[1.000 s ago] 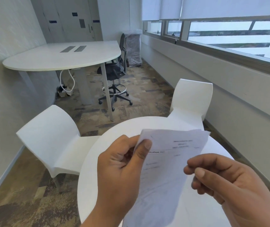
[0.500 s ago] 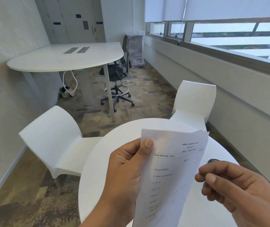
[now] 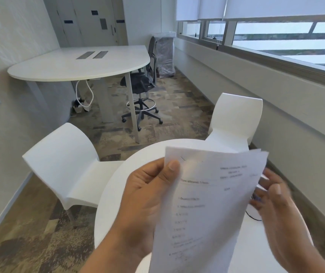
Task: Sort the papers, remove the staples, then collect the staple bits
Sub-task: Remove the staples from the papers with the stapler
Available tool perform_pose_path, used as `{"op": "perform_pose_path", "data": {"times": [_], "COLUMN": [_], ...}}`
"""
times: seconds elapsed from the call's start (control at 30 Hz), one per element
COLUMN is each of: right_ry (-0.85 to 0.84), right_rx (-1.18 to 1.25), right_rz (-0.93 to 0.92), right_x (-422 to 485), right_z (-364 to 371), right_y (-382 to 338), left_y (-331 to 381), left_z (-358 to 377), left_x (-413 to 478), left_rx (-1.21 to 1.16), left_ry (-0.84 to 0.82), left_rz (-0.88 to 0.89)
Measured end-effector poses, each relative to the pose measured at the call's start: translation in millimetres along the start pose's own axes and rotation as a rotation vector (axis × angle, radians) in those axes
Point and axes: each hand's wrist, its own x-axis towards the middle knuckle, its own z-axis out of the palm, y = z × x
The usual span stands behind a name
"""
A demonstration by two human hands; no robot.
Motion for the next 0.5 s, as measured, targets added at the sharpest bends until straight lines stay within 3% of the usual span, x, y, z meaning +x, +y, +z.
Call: {"op": "perform_pose_path", "data": {"times": [0.13,0.2,0.4,0.5], "right_ry": [-0.249,-0.305,-0.155,-0.11], "right_rx": [0.156,0.179,-0.035,-0.111], "right_rz": [0.378,0.404,0.411,0.503], "right_x": [-5.2,-9.0,-16.8,-26.4], "right_z": [9.2,11.3,18.7,18.4], "right_y": [37.1,55.4,109.3,146.3], "left_y": [11.2,11.7,-41.8,-97.4], "left_z": [-18.9,-33.1,-95.5,-131.8], "left_x": [15.3,23.5,38.7,17.1], "left_rx": [-0.084,-0.068,0.017,0.239], "left_ry": [0.023,0.104,0.503,0.513], "left_rz": [-0.016,-0.026,-0.064,-0.292]}}
